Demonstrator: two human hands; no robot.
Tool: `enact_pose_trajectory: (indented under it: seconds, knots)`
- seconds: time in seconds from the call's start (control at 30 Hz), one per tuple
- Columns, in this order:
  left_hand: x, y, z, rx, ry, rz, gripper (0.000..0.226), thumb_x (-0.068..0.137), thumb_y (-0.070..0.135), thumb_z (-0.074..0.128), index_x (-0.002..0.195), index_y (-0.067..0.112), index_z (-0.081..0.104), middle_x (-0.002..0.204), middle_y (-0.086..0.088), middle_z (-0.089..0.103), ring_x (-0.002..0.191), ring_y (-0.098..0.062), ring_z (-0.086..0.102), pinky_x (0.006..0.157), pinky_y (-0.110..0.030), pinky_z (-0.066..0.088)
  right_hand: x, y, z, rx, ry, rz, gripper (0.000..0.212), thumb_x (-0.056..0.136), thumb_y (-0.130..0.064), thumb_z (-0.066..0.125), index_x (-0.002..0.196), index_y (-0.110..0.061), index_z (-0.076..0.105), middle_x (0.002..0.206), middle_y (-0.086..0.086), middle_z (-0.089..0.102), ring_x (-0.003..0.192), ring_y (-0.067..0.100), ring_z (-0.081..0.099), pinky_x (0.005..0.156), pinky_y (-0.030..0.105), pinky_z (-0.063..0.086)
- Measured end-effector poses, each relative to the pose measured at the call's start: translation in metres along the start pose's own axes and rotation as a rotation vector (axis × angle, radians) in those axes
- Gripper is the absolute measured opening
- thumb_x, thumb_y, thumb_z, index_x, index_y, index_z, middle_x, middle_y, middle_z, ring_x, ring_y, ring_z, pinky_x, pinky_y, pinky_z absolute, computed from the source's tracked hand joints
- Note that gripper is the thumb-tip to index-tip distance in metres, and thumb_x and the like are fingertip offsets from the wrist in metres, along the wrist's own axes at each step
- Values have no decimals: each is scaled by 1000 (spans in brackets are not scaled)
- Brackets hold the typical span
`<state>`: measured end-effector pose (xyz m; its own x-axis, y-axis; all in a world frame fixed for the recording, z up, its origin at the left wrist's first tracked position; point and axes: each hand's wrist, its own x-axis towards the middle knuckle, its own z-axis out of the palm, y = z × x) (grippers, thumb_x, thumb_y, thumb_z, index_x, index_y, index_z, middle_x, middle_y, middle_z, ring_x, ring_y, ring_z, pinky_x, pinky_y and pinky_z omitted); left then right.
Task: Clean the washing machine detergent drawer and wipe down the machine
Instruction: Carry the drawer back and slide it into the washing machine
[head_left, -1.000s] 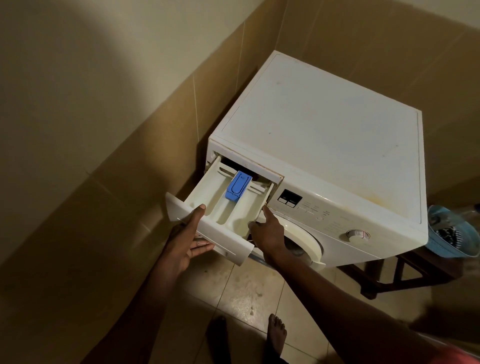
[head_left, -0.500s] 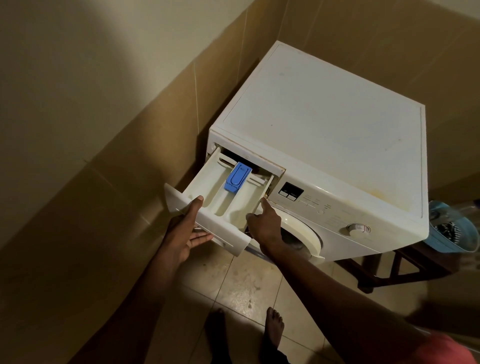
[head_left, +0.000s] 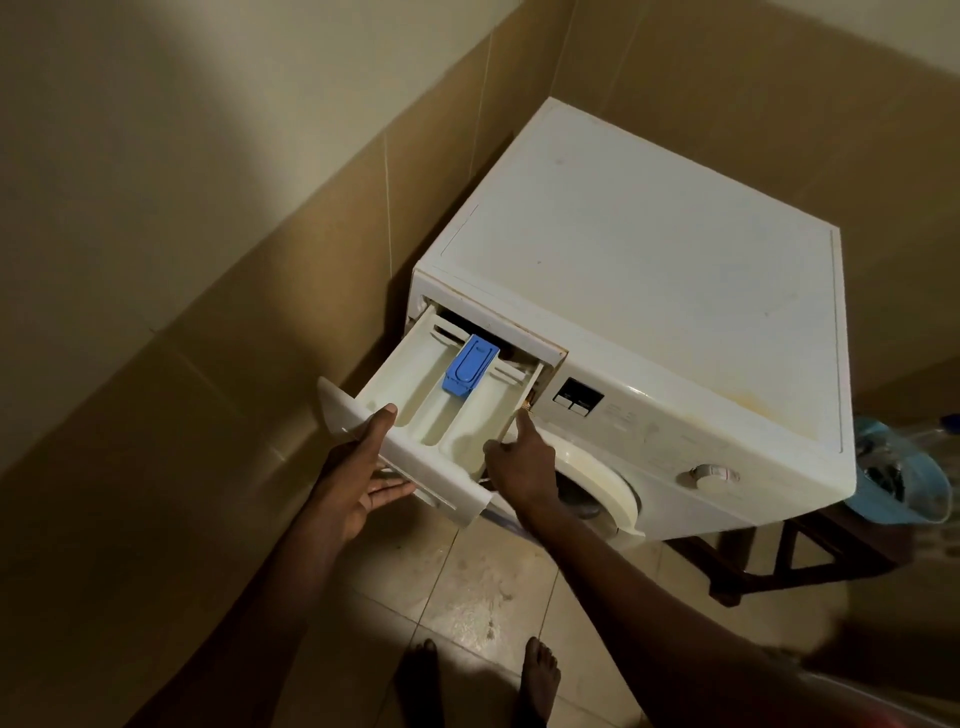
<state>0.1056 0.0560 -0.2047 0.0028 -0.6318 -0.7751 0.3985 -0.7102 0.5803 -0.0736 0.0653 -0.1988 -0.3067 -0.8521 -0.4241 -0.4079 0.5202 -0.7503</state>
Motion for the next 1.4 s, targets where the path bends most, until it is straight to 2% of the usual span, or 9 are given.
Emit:
enact_pose_trajectory:
  seconds: [0.23,0.43,0.57,0.7,0.87,1.03,1.13,1.2,1.4]
  knots:
    - [22,-11,-8,23,-35,65,64,80,39,74,135,18,49,118,-15,63,100,-37,67,77,-49,60,25,9,-8,141,21,6,41,102,-25,43,142,-16,44,110,-1,63,78,0,59,49,4,45]
    - [26,-25,-5,-49,-43,98,72,79,45,73,141,20,45,124,-15,60,95,-34,66,79,-49,60,31,14,-1,12,150,-85,28,101,-24,45,121,-11,61,81,-9,63,72,0,59,60,9,43]
    - [25,-36,-1,-84,-30,96,80,75,48,74,143,21,42,131,-16,58,100,-36,65,74,-46,61,34,12,0,-145,184,-98,31,101,-22,45,116,-2,63,110,9,69,96,22,63,79,24,43]
    - [25,-38,0,-100,-26,108,86,65,50,75,140,20,45,132,-13,57,100,-35,65,69,-43,61,33,13,4,-152,199,-90,35,100,-24,46,124,-2,60,120,13,67,107,26,64,93,33,48]
    - [27,-35,-3,-66,-5,110,96,55,56,75,139,19,46,132,-16,55,98,-38,67,73,-48,62,25,11,3,116,175,-73,32,100,-28,48,130,-19,58,93,-5,72,82,9,66,88,38,54]
    - [27,-35,1,-56,33,117,98,53,57,76,139,18,47,131,-13,58,98,-37,67,65,-42,63,39,39,13,262,100,24,35,95,-45,49,130,-44,53,126,-5,65,113,21,63,101,51,47]
    - [28,-34,2,-70,43,104,96,57,56,77,139,17,47,133,-14,57,100,-37,67,63,-41,63,25,20,11,201,108,-31,35,100,-38,44,133,-34,52,115,-2,68,98,16,65,97,44,50]
    - [25,-35,4,-68,58,118,84,68,54,76,138,18,47,130,-11,58,96,-34,67,63,-39,63,23,11,8,174,133,-55,38,102,-29,42,138,-20,50,123,-2,64,105,21,63,99,39,49]
    - [23,-36,12,-37,162,174,79,75,53,74,140,20,42,125,-8,58,108,-33,62,64,-39,62,31,18,8,159,149,-46,36,102,-31,42,131,-16,57,125,3,64,112,26,63,101,48,49]
